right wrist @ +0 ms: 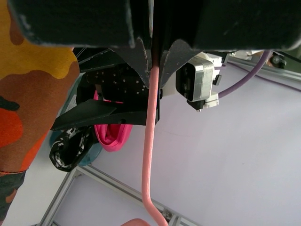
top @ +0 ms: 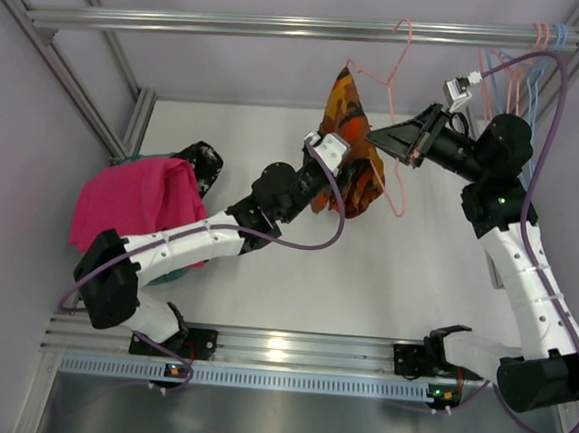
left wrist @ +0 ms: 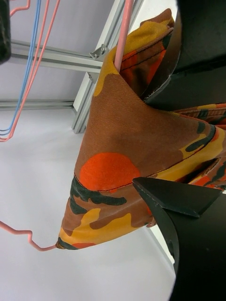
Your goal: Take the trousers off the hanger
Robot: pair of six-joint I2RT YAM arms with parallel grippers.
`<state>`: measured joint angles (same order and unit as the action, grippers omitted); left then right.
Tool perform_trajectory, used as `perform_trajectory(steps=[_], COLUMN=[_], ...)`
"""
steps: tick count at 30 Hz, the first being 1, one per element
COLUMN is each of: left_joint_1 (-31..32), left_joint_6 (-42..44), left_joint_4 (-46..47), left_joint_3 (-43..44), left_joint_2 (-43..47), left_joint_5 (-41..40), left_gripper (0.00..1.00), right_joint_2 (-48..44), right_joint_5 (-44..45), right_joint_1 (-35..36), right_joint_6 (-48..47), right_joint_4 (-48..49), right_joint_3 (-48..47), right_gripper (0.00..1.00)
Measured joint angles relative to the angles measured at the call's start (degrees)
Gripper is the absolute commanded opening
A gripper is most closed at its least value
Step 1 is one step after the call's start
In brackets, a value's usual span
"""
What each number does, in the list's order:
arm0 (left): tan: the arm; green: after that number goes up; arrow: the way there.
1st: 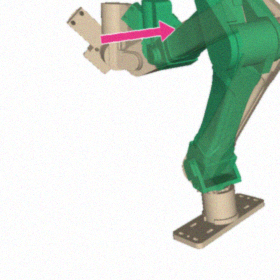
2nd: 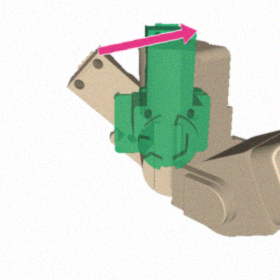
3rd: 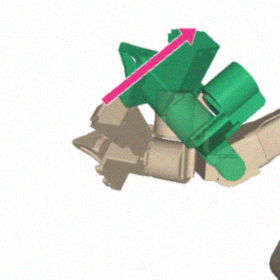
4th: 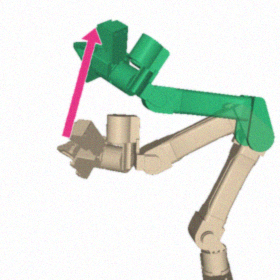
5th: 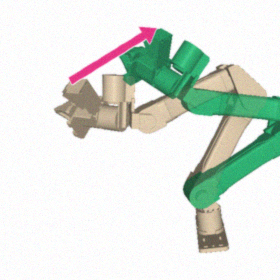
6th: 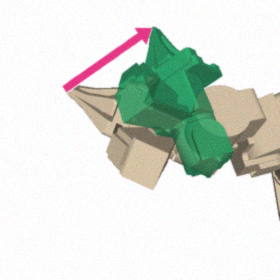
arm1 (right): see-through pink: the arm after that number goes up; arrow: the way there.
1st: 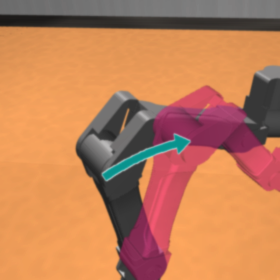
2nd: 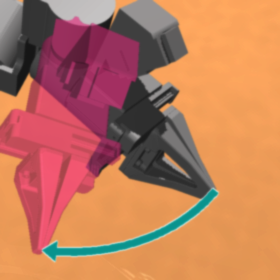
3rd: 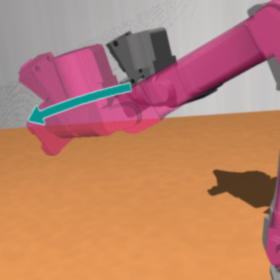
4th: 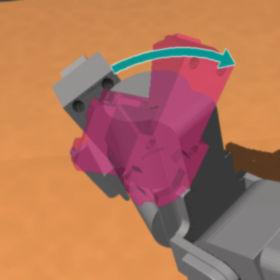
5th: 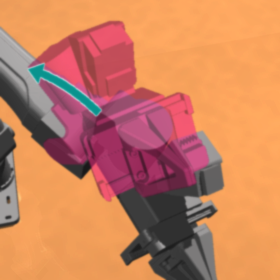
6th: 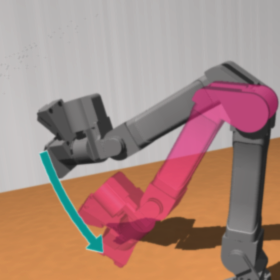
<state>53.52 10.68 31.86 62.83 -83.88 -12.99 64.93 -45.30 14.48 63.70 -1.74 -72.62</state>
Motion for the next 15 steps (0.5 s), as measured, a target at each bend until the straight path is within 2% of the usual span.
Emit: perform_trajectory(steps=[15], left_joint_1=[-1.38], left_joint_6=[-0.07], left_joint_4=[-0.17], left_joint_3=[2.67], left_joint_2=[-2.73], left_joint_5=[0.11], left_gripper=[0.65], right_joint_2=[1.25], right_joint_5=[-0.85], right_joint_1=[1.18], right_joint_6=[0.44], right_joint_4=[0.22], right_joint_3=[-1.75], right_gripper=[0.0])
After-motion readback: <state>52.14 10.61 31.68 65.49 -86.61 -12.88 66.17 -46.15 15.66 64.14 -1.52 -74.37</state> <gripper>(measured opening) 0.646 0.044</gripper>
